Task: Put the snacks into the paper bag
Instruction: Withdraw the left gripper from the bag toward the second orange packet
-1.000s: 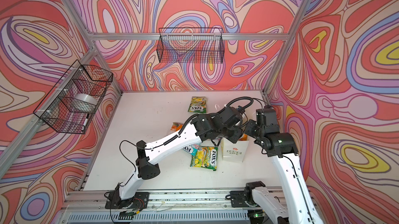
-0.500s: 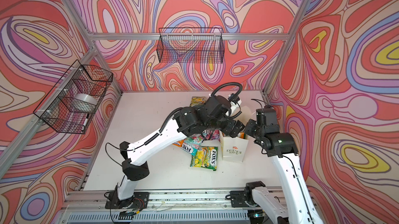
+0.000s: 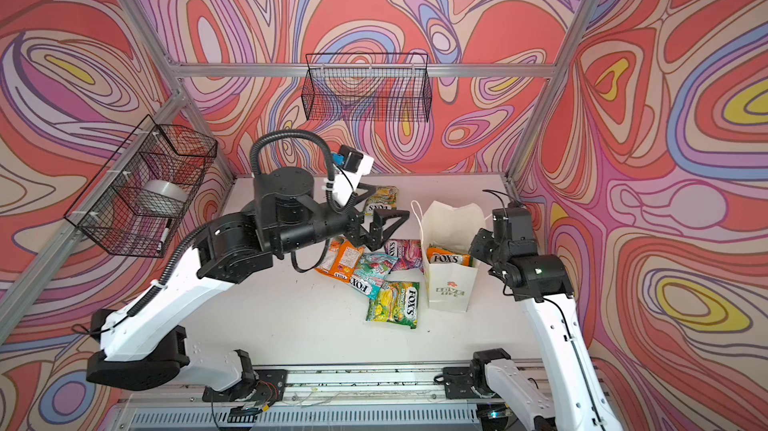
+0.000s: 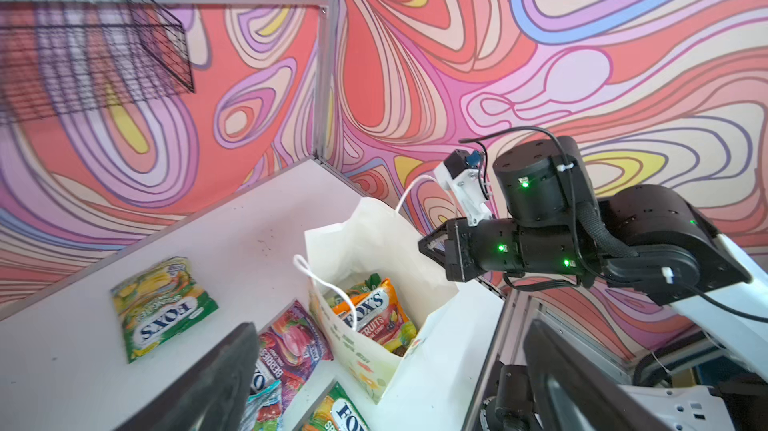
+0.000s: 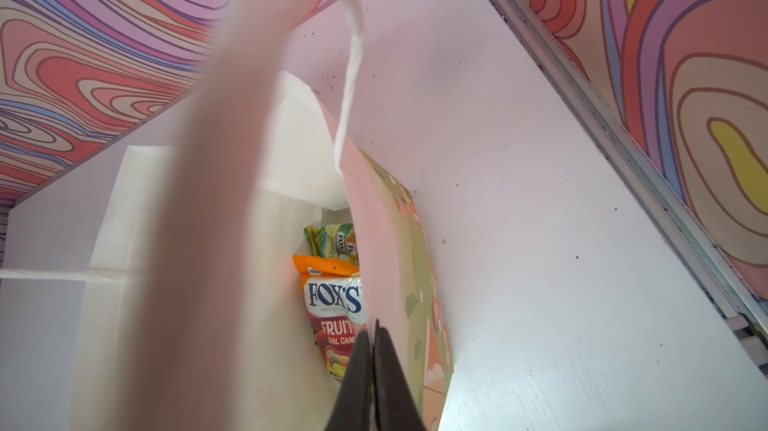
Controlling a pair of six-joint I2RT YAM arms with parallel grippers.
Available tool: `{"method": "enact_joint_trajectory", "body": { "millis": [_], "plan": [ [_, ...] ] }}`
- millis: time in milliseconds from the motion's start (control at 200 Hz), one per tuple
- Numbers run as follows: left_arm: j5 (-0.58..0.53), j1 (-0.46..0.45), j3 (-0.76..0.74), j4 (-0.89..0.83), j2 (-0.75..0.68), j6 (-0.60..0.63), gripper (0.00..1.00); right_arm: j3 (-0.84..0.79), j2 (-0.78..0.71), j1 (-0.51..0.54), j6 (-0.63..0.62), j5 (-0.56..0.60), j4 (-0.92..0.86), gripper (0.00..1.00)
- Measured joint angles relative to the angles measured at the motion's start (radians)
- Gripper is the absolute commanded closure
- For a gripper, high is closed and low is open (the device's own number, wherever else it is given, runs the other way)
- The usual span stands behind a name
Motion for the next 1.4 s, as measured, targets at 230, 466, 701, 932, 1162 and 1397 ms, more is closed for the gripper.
{"method": "enact_joint_trajectory", "body": {
  "millis": [230,466,701,932,1162,1397],
  "plan": [
    [-0.076,0.191,-0.113,-0.051,-0.132,-0.036,0.00,0.000,0.010,0.000,-0.008,0.000,0.017,1.00],
    [-0.018,0.450,-0.248,-0.143,-0.156,-0.127,0.00,0.007,0.022,0.000,-0.012,0.000,0.021,1.00],
    [0.073,0.542,-0.327,-0.219,-0.003,-0.153,0.00,0.008,0.023,0.000,-0.011,-0.002,0.021,1.00],
    [0.122,0.544,-0.394,-0.257,0.186,-0.140,0.00,0.016,0.029,0.000,-0.012,-0.005,0.020,1.00],
    [0.146,0.546,-0.393,-0.270,0.340,-0.116,0.00,0.019,0.033,0.000,-0.011,-0.008,0.020,1.00],
    [0.143,0.546,-0.383,-0.274,0.451,-0.101,0.00,0.019,0.033,0.000,-0.003,-0.011,0.020,1.00]
  ]
}}
